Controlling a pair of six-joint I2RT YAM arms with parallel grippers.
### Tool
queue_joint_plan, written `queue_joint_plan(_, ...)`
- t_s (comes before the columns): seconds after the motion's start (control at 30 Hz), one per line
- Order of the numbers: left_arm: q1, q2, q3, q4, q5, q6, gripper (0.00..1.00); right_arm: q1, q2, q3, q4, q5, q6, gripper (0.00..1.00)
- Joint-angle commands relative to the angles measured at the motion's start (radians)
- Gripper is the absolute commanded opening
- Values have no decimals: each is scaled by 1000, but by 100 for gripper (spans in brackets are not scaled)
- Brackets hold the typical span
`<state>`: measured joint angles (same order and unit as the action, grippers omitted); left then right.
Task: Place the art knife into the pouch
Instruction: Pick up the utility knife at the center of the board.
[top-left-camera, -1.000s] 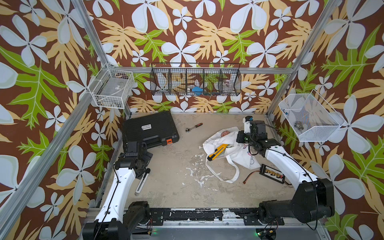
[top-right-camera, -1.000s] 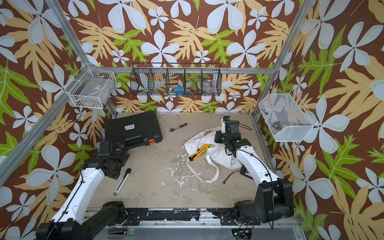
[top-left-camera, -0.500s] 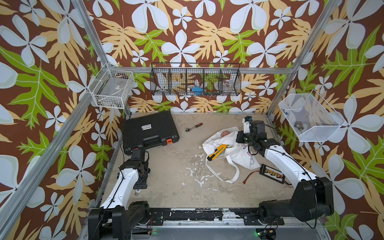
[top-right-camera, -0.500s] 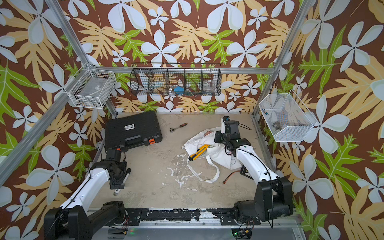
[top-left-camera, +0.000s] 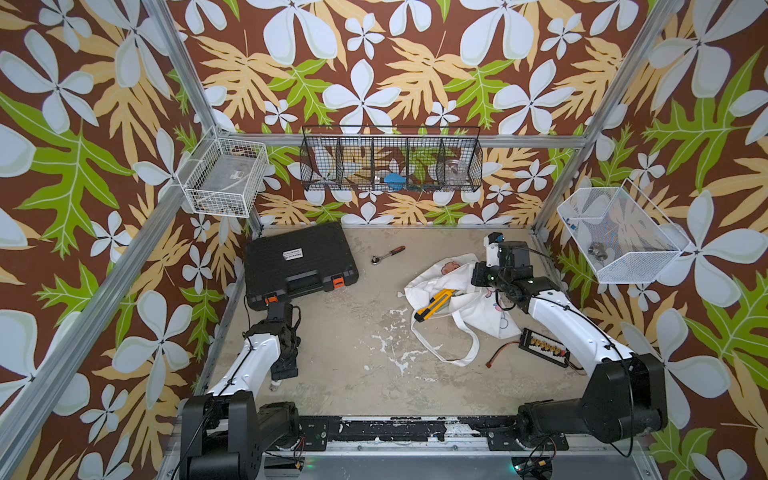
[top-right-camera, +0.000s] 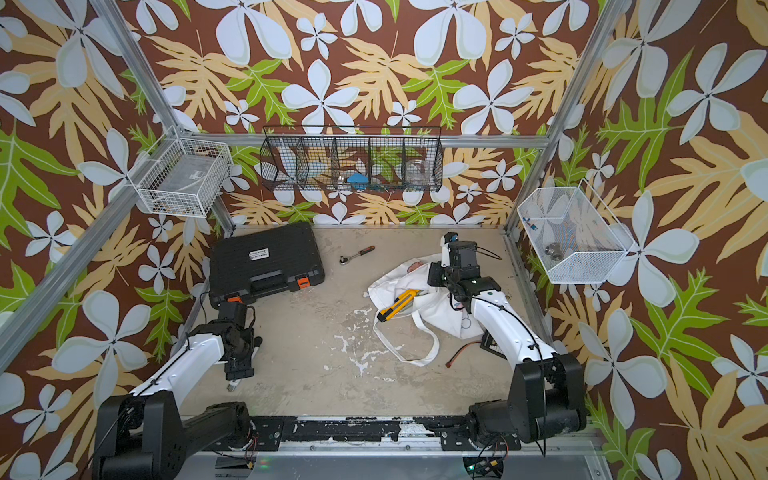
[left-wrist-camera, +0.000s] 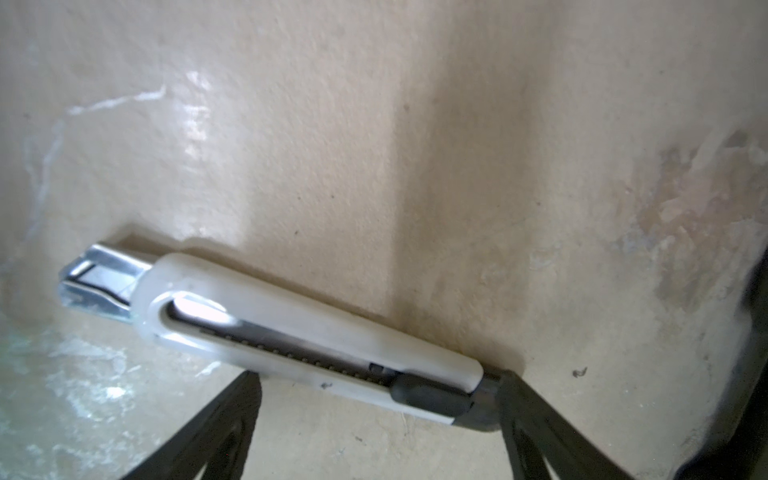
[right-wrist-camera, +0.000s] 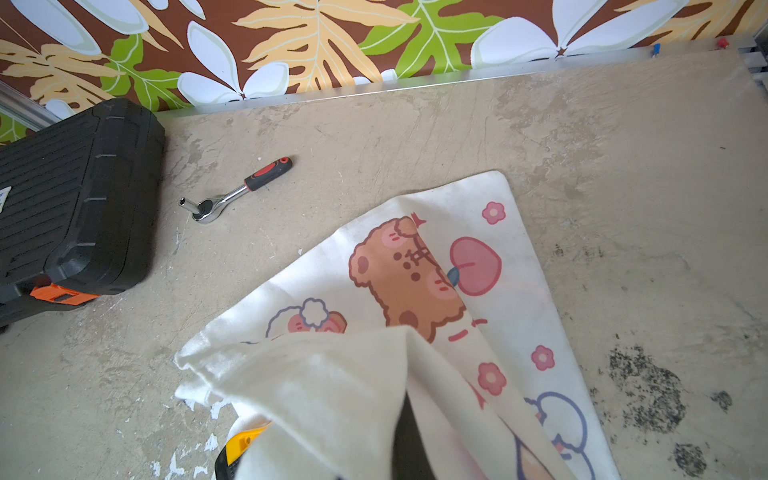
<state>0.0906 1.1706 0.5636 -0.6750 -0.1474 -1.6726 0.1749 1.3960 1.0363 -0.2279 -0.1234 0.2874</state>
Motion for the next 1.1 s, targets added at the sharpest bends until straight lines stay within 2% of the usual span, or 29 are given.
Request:
queue_joint_plan(0.0, 8, 12, 0, 21, 5, -15, 89, 0, 0, 4, 22, 2, 4, 0)
queue_joint_plan(0.23, 44, 65, 21, 45, 0, 30, 77, 0, 0, 6, 23, 5, 2, 0)
queue_joint_plan(0.37, 68, 82, 22, 59, 11, 61, 63, 0, 6, 7, 22, 9, 1, 0)
queue_joint_plan(0.5, 80, 98, 28, 65, 12, 83, 58, 0, 7, 8, 22, 10, 1, 0)
queue_joint_plan(0.63, 90, 125, 45, 71, 18, 117, 46, 0, 11, 10, 25, 10, 1, 0)
queue_joint_plan(1.07, 95, 283, 125, 99, 51, 310, 37, 0, 9, 9, 23, 16, 0, 0)
